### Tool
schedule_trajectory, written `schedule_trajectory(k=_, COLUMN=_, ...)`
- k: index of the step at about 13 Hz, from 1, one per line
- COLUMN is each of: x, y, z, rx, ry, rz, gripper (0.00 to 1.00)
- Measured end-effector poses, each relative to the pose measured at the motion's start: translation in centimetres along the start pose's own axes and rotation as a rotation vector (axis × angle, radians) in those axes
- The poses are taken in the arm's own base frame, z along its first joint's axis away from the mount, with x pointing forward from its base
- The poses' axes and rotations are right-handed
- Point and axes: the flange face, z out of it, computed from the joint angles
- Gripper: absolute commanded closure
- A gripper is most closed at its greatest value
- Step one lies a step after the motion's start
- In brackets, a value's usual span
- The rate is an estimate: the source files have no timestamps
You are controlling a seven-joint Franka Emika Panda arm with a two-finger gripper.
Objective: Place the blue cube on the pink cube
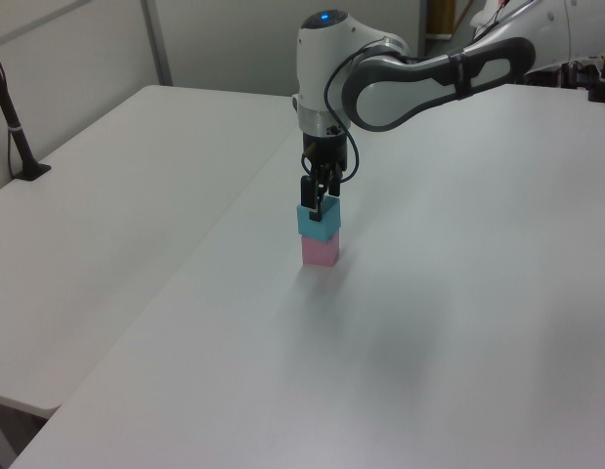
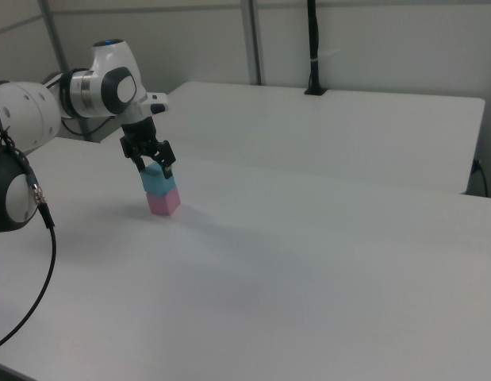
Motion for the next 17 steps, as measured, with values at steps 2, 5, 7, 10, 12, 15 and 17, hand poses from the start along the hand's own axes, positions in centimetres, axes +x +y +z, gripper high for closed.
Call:
schedule_trajectory(k=2, x=0.0, y=0.0, z=0.0, rx=-0.001, ry=0.0, rz=0.028, gripper=0.0)
schedule_trajectory(k=5, x=0.2, y=0.3, z=-1.6, rx=0.004, ry=0.024, rz=0.042, gripper=0.0)
schedule_trajectory(k=7, x=-0.8, y=1.7, z=-7.1, rx=0.007, ry=0.057, rz=0.056, gripper=0.0)
schedule_trajectory(k=10, x=-5.7, y=6.0, z=-13.8, rx=-0.006, ry=0.045, rz=0.078, gripper=0.0)
schedule_trajectory(k=12, x=-10.5, y=9.3, z=-15.1, rx=-0.032, ry=-0.027, rz=0.062, gripper=0.0)
schedule_trajectory(k=15, x=-14.6, y=12.8, z=-16.0, rx=-0.05, ry=-0.083, rz=0.072, gripper=0.0)
schedule_trajectory(k=17, x=-14.9, y=14.7, z=-16.1, rx=-0.049, ry=-0.094, rz=0.029, gripper=0.0)
